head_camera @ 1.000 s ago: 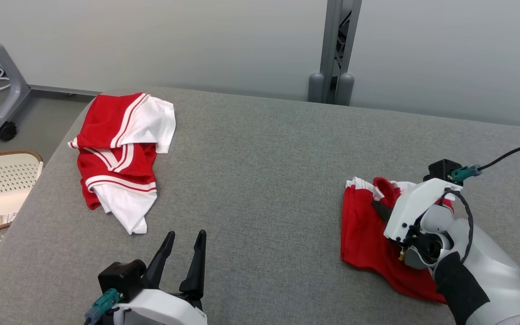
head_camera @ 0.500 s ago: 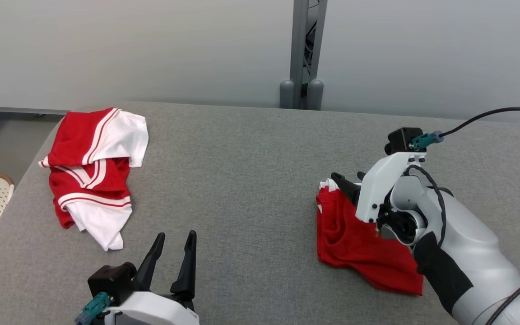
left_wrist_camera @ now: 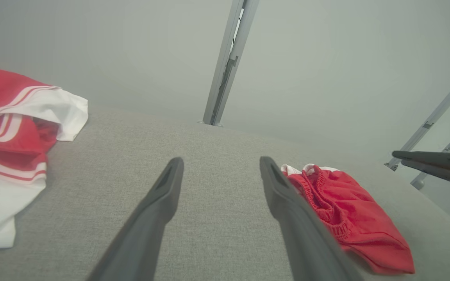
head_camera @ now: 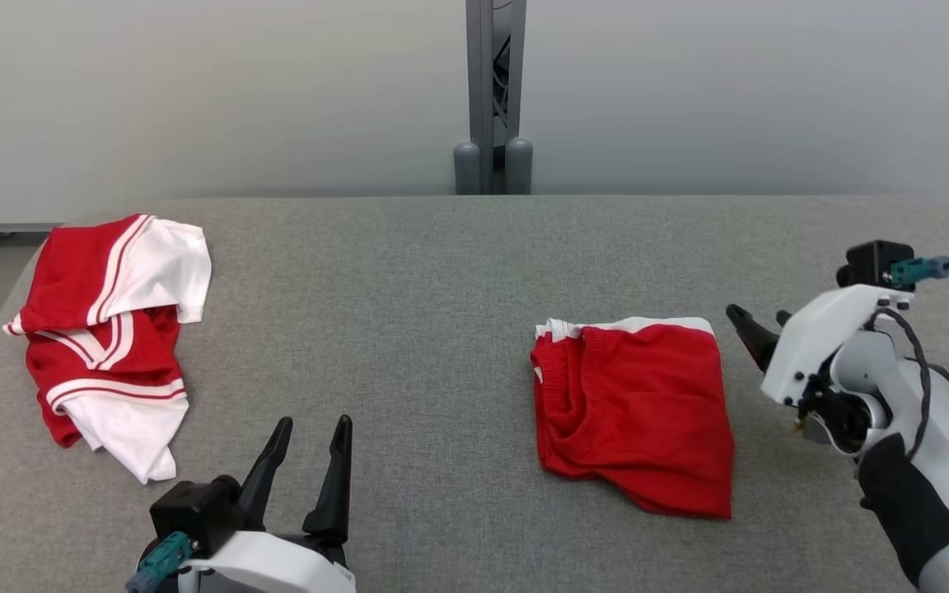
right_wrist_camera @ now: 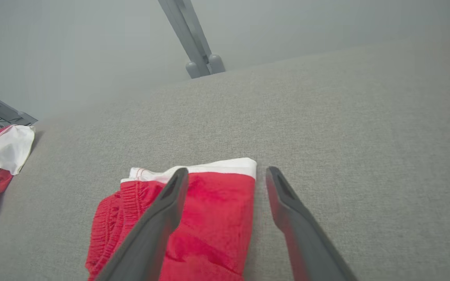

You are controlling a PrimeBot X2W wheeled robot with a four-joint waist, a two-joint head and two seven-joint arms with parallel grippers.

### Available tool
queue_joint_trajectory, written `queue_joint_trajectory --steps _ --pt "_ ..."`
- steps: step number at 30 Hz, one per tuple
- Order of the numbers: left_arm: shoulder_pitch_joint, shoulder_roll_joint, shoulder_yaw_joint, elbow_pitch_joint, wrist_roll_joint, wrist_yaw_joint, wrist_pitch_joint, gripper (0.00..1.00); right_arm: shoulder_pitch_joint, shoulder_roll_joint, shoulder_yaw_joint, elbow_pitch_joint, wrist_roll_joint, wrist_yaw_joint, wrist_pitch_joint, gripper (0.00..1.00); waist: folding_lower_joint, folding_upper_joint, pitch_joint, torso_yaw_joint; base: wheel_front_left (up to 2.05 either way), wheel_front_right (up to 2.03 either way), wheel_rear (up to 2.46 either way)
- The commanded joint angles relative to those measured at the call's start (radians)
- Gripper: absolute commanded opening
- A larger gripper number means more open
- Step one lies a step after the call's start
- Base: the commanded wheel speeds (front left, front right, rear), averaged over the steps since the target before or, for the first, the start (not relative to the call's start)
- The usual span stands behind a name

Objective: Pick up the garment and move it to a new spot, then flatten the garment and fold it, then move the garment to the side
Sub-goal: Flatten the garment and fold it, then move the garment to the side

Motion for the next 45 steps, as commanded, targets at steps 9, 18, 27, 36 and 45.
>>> queue_joint_trajectory --steps 9,18,27,36,45 --pt "-0.039 0.024 -0.006 -0.044 0.025 0.014 0.021 1.00 0.104 -0.025 -0.060 -0.021 0.037 0.000 0.040 1.00 0.0000 0.0000 0.075 0.014 0.00 0.00 0.00" --pt "-0.055 0.029 -0.010 -0.056 0.029 0.020 0.027 1.00 0.139 -0.009 -0.095 -0.029 0.066 0.000 0.124 1.00 0.0000 0.0000 0.108 0.066 0.00 0.00 0.00" --pt "-0.052 0.033 -0.006 -0.065 0.025 0.026 0.021 1.00 0.127 0.012 -0.094 -0.014 0.025 0.000 0.144 0.00 0.0000 0.0000 0.115 0.077 0.00 0.00 0.00" --pt "-0.059 0.035 -0.009 -0.095 0.033 0.029 0.016 1.00 0.068 -0.006 -0.084 -0.045 -0.055 0.000 0.107 0.00 0.0000 0.0000 0.135 -0.018 0.00 0.00 0.00" --pt "-0.096 0.048 -0.016 -0.129 0.050 0.030 0.027 1.00 -0.029 0.003 -0.066 -0.072 -0.150 0.000 0.100 0.00 0.0000 0.0000 0.197 -0.208 0.00 0.00 0.00"
